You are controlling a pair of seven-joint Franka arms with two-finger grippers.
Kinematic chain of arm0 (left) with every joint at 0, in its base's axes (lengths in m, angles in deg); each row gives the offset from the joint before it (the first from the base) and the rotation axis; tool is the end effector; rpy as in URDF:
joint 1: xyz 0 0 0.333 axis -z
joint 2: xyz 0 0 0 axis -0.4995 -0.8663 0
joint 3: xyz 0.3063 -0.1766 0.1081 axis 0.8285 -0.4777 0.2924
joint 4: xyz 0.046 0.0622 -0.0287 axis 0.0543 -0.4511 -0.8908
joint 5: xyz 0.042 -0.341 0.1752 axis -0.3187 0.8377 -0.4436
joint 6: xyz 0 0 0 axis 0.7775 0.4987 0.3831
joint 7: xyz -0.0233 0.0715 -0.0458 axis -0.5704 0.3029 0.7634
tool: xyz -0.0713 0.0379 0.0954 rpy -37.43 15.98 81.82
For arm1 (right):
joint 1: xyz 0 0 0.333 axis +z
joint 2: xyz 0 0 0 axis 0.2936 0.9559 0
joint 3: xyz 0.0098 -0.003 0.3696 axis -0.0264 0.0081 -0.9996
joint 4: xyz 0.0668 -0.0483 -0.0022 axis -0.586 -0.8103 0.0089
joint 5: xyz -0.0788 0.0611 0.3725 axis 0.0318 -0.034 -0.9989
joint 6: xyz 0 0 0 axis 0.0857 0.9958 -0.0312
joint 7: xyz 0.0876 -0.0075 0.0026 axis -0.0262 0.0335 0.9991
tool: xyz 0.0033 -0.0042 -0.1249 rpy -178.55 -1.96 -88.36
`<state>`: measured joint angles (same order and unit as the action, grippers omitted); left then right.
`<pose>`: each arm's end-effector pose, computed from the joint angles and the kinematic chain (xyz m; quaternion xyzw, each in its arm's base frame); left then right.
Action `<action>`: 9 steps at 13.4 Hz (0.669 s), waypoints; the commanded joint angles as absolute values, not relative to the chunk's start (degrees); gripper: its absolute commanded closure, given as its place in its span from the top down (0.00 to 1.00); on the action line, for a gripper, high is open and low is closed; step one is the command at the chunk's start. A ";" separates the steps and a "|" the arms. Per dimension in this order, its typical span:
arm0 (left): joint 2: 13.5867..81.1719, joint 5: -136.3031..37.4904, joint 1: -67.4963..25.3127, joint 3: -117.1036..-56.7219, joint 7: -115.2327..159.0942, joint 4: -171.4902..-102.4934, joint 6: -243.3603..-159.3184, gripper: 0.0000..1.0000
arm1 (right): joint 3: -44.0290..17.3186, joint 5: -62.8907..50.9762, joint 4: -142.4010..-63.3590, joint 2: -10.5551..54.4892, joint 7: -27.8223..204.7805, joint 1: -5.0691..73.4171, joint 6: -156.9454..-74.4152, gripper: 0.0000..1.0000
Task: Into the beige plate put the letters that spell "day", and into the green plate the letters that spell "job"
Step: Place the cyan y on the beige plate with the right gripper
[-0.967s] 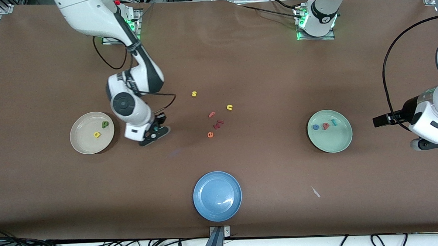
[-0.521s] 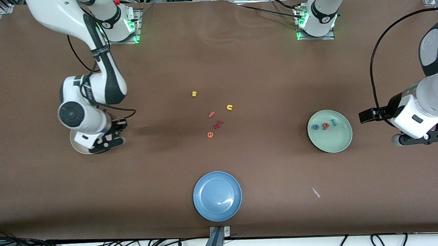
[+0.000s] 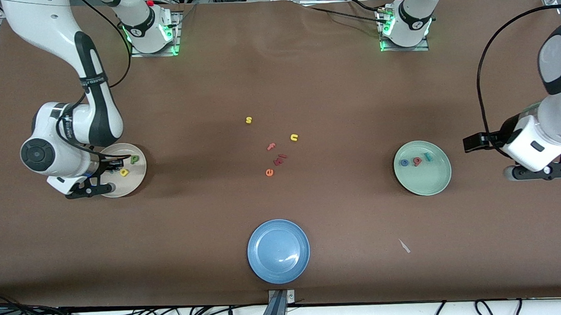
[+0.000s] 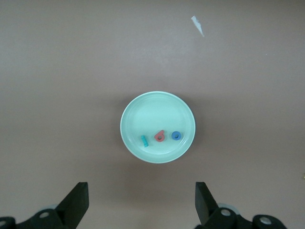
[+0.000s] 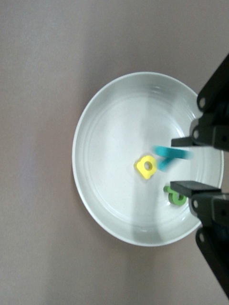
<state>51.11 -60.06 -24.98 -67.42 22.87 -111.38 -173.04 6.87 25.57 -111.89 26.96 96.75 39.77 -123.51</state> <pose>0.6679 -0.0428 0.5543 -0.9977 -0.0145 0.0612 0.0236 0.6289 -0.0062 0.2879 0.9909 0.0747 -0.0968 0.0558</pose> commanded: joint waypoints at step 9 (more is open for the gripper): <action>56.92 -58.84 -24.61 -66.04 31.81 -118.75 -175.67 1.00 | 6.24 24.56 -100.54 26.81 79.86 49.32 -106.77 1.00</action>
<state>55.34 -60.03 -24.95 -66.64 30.00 -117.71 -176.46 5.96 25.29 -101.36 26.93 83.45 47.36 -109.23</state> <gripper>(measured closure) 0.000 0.000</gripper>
